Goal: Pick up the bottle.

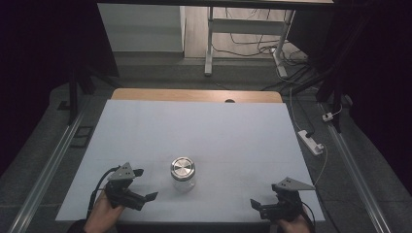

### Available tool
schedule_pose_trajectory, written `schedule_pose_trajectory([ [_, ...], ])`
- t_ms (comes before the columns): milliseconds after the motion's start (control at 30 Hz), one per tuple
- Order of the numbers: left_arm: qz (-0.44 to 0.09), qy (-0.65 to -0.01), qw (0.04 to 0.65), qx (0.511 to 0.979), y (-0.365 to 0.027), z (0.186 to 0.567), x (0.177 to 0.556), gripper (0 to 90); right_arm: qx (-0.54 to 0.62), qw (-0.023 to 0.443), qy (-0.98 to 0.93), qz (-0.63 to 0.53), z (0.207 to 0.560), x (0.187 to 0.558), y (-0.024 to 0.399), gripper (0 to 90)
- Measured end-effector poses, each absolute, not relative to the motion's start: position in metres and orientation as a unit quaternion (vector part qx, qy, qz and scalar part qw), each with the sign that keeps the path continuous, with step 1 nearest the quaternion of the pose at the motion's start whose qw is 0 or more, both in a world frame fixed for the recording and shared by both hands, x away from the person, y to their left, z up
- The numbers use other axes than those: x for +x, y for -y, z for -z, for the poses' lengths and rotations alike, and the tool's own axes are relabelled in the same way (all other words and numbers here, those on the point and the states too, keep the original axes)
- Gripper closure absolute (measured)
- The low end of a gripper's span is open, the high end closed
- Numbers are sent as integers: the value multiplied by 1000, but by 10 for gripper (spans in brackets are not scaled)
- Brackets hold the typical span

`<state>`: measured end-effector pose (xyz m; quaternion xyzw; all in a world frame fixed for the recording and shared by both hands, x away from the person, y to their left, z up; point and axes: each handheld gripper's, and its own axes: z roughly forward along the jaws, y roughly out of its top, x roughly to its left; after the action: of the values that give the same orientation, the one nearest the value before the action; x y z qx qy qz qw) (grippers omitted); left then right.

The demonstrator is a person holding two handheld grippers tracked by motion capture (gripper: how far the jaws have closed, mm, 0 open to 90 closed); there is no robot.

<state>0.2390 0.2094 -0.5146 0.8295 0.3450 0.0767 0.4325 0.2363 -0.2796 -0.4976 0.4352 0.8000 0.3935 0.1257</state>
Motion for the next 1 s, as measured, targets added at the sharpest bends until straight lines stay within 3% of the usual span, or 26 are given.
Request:
schedule_pose_trajectory([
  [1000,-58,-250,433,864,-127,523,294,0,433,126,-802,-392,498,236,279,0],
])
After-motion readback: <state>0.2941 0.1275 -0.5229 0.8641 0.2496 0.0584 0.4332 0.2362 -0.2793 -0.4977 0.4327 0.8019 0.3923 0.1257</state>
